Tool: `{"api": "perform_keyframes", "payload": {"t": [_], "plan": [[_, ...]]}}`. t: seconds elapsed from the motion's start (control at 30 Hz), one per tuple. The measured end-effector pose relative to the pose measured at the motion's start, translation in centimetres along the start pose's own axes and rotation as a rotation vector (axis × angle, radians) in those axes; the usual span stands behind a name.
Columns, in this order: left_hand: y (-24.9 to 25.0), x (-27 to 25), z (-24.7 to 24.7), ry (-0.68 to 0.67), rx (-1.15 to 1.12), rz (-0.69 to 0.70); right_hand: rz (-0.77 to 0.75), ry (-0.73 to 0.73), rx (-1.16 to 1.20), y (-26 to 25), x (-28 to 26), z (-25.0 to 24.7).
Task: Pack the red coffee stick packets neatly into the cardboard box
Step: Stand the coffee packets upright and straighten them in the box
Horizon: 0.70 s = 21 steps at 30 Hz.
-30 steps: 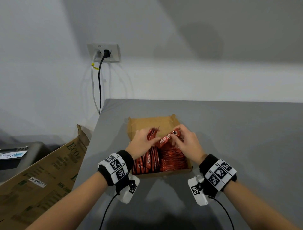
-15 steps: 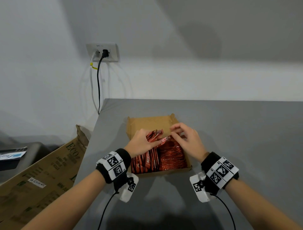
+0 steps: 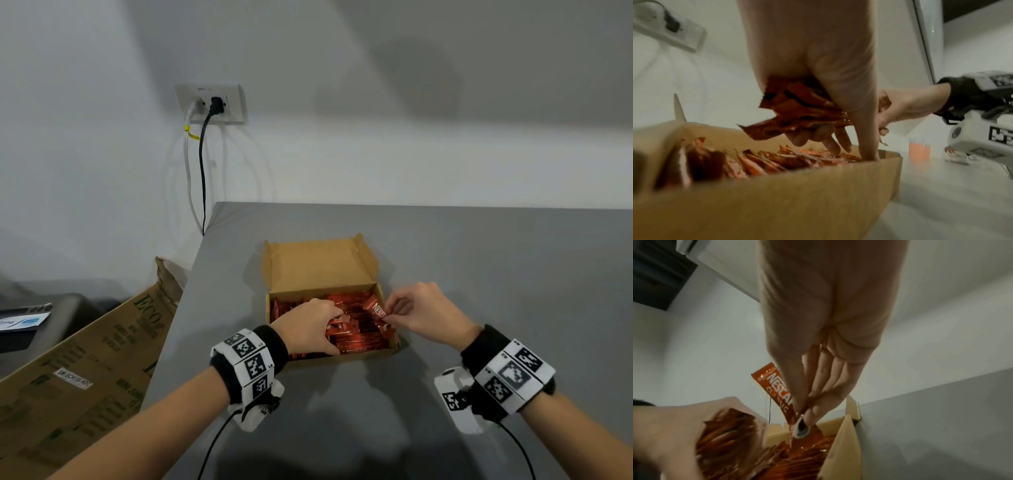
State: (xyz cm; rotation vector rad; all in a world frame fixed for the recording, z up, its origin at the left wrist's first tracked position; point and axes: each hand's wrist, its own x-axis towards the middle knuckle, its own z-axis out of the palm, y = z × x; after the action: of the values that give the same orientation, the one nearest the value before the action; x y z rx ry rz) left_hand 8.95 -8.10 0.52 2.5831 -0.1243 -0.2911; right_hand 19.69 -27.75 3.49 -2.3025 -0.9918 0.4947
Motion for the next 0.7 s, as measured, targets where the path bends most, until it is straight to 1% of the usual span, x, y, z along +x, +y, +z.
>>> {"api": "perform_keyframes", "payload": {"t": [0.03, 0.13, 0.27, 0.3, 0.4, 0.43, 0.5, 0.57, 0.7], "plan": [[0.0, 0.1, 0.3, 0.006, 0.016, 0.005, -0.001, -0.022, 0.019, -0.3, -0.2, 0.2], [0.2, 0.5, 0.6, 0.012, 0.047, -0.042, -0.005, -0.078, 0.029, -0.9, -0.2, 1.2], [0.3, 0.6, 0.7, -0.006, 0.072, -0.024, -0.068, -0.2, -0.078, -1.3, -0.1, 2.2], [0.2, 0.6, 0.8, -0.002, 0.057, -0.027, -0.079, -0.192, -0.085, -1.4, 0.0, 2.1], [-0.2, 0.6, 0.9, -0.018, -0.034, -0.095, -0.079, -0.046, -0.018, -1.5, 0.5, 1.0], [-0.3, 0.6, 1.0, -0.023, -0.059, -0.104, -0.081, -0.031, -0.004, -1.6, 0.7, 0.8], [-0.5, 0.7, 1.2, -0.028, -0.07, -0.081, -0.109, -0.094, -0.044, -1.7, 0.6, 1.1], [-0.5, 0.7, 1.3, -0.021, -0.021, -0.069, -0.135, -0.182, -0.112, -1.6, 0.4, 2.2], [-0.7, 1.0, 1.4, -0.004, -0.041, -0.072, -0.093, -0.263, -0.187, -1.7, 0.9, 2.7]]}}
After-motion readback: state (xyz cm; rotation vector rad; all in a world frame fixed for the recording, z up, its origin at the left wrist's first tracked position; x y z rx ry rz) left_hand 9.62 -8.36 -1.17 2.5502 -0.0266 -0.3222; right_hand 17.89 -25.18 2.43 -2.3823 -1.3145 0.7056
